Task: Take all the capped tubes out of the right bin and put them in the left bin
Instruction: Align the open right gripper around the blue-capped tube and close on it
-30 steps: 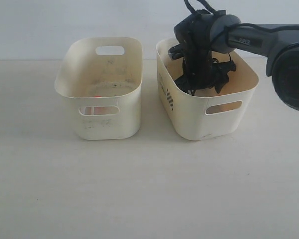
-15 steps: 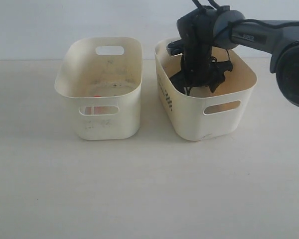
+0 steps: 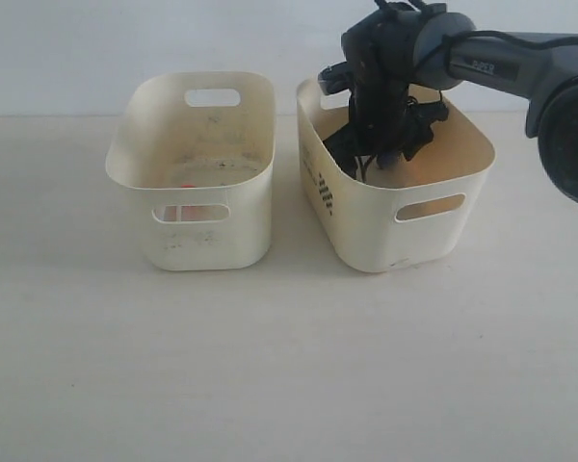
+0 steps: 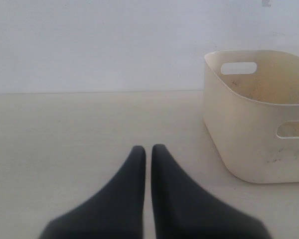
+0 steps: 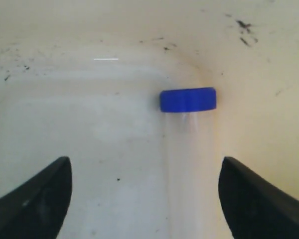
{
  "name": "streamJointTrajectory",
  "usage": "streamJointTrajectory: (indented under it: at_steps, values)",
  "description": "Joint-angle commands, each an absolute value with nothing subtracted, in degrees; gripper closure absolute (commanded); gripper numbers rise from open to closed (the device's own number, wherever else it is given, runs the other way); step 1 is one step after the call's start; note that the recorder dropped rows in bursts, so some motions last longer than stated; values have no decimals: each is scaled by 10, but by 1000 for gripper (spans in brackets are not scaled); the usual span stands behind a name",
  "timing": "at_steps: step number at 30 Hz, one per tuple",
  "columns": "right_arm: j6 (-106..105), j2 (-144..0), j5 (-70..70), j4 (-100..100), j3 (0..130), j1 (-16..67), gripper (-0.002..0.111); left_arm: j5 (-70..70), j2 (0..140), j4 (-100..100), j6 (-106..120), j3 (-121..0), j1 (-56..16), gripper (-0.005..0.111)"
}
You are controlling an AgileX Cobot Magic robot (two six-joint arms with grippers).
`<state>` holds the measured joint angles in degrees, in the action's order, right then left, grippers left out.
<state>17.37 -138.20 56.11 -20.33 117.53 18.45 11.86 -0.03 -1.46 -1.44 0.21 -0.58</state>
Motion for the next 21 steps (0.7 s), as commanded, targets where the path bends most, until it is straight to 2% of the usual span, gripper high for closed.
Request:
streamJointTrajectory:
  at_steps: [1,6,10,12,21]
  values:
    - [181,-1374,557,-251,1173,184,33,116,0,-11,-20,0,-6,102]
    - [181,-1381,568,-263,1173,184,36,116,0,-11,-20,0,-6,102]
    - [181,-1387,583,-275,1173,184,53,116,0,-11,-20,0,-6,102]
    - [181,-1388,585,-275,1173,184,58,116,0,-11,-20,0,-6,102]
    - [174,-1404,626,-297,1173,184,58,116,0,-11,-20,0,-6,102]
